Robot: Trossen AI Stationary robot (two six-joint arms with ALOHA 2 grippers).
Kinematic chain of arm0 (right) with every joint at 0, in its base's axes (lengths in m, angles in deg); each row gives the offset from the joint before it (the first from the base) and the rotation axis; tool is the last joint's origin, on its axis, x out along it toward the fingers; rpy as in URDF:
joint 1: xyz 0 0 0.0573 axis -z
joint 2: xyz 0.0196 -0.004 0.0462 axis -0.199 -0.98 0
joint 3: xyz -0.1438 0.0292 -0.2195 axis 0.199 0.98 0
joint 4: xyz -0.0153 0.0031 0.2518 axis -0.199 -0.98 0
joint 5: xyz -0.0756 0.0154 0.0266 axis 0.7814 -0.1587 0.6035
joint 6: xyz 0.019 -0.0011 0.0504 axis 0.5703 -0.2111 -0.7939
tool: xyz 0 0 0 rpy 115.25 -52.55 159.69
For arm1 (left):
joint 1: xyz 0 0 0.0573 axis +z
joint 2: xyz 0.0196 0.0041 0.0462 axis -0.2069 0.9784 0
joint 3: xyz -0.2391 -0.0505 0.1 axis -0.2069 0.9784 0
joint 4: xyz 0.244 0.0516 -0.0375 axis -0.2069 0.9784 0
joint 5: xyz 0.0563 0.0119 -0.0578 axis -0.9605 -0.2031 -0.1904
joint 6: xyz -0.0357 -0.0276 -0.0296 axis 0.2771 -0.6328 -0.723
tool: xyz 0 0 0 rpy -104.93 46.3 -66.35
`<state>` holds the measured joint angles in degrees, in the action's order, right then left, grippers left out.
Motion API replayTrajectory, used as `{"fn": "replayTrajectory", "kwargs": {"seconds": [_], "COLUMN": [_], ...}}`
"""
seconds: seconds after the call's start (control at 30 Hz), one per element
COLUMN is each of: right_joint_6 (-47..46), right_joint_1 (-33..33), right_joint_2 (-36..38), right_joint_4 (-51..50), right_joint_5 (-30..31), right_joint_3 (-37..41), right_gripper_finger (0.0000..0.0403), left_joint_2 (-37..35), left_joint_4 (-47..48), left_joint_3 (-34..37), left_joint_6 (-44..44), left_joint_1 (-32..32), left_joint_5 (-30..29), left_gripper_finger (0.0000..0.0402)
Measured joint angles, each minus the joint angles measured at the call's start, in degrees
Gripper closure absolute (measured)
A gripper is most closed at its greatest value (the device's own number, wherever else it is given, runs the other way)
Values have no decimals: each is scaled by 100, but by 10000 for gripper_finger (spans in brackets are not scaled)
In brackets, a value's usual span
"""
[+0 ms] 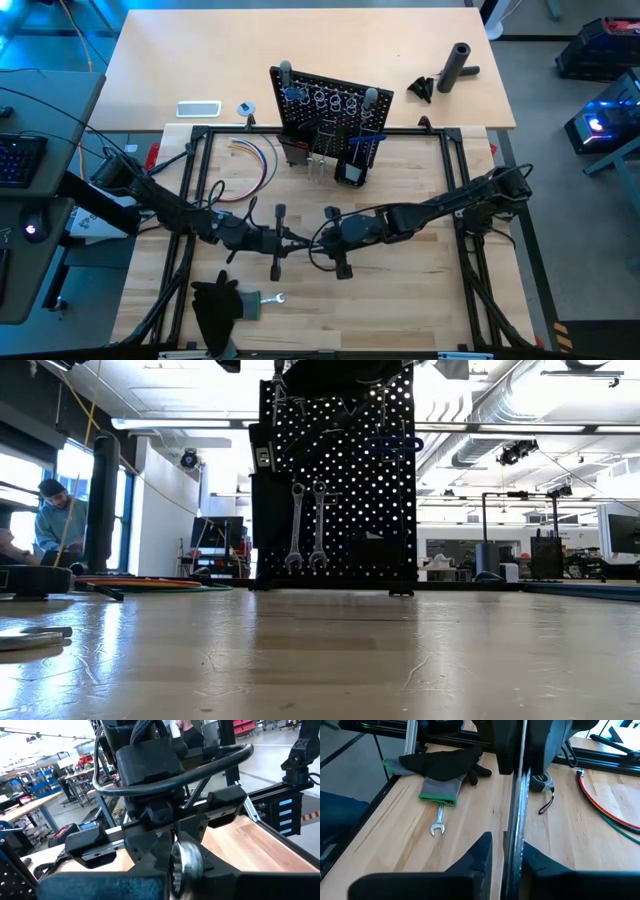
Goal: Hang tools onto peg board
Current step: Hang the wrench on the black pegboard
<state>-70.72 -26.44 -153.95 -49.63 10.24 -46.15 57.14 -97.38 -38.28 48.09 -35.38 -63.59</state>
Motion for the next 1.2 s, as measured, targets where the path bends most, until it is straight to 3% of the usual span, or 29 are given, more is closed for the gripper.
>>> {"fn": "replayTrajectory", "kwargs": {"seconds": [0.2,0.43,0.7,1.2], "right_joint_6": [152,496,238,218], "right_joint_1": [-2,-94,-115,-74], "right_joint_2": [10,74,74,70], "right_joint_4": [-70,-305,-868,-935], "right_joint_5": [39,779,1385,1602], "right_joint_3": [0,0,0,0], "right_gripper_finger": [341,338,337,388], "left_joint_2": [0,0,0,-2], "left_joint_4": [227,515,655,1675], "left_joint_3": [0,-2,-2,-402], "left_joint_6": [-352,-672,-804,-1207], "left_joint_1": [15,17,23,205], "left_joint_5": [-13,-370,-790,-762], "left_gripper_finger": [394,394,394,394]}}
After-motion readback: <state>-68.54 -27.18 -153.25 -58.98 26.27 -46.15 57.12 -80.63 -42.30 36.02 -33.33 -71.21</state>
